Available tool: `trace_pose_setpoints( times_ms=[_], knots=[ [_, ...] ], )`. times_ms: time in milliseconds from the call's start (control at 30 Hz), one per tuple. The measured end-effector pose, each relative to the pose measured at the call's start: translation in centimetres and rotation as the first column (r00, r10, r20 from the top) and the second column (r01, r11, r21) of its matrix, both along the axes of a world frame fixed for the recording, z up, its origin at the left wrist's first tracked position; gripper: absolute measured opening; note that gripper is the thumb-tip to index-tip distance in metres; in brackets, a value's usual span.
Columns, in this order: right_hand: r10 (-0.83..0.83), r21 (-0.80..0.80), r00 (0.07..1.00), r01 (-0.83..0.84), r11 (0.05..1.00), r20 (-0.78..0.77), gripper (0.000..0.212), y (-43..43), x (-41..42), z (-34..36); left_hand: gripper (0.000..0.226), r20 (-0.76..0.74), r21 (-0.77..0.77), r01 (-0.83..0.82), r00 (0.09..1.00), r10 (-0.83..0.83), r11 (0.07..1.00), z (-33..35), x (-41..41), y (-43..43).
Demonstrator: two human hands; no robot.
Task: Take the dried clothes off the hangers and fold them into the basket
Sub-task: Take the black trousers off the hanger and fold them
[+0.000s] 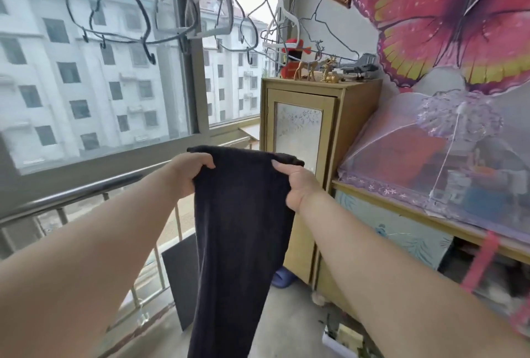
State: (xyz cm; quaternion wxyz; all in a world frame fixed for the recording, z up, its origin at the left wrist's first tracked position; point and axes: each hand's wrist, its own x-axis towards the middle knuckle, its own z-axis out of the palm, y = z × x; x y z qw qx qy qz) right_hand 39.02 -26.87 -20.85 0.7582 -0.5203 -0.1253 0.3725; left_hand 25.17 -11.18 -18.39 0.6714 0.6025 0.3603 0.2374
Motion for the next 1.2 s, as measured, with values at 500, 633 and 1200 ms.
trace_pose_setpoints(
  times_ms=[500, 633, 1200],
  knots=[
    [-0.043, -0.245, 0.938, 0.134, 0.960, 0.345, 0.050, -2.9, 8.3, 2.4, 0.028, 0.128, -0.074, -0.147, 0.980, 0.155, 0.986, -1.8, 3.3, -1.0],
    [0.033, -0.182, 0.931, 0.037, 0.983, 0.364, 0.036, -3.5, 9.4, 2.6, 0.040, -0.045, 0.057, -0.003, 0.999, 0.006, 0.998, -0.7, 3.8, -1.2],
    [0.531, -0.647, 0.370, 0.408, 0.644, 0.762, 0.033, -2.2, 7.8, 1.4, 0.053, -0.730, 0.678, 0.610, 0.626, 0.275, 0.410, -2.0, 3.5, -0.6]
  ],
)
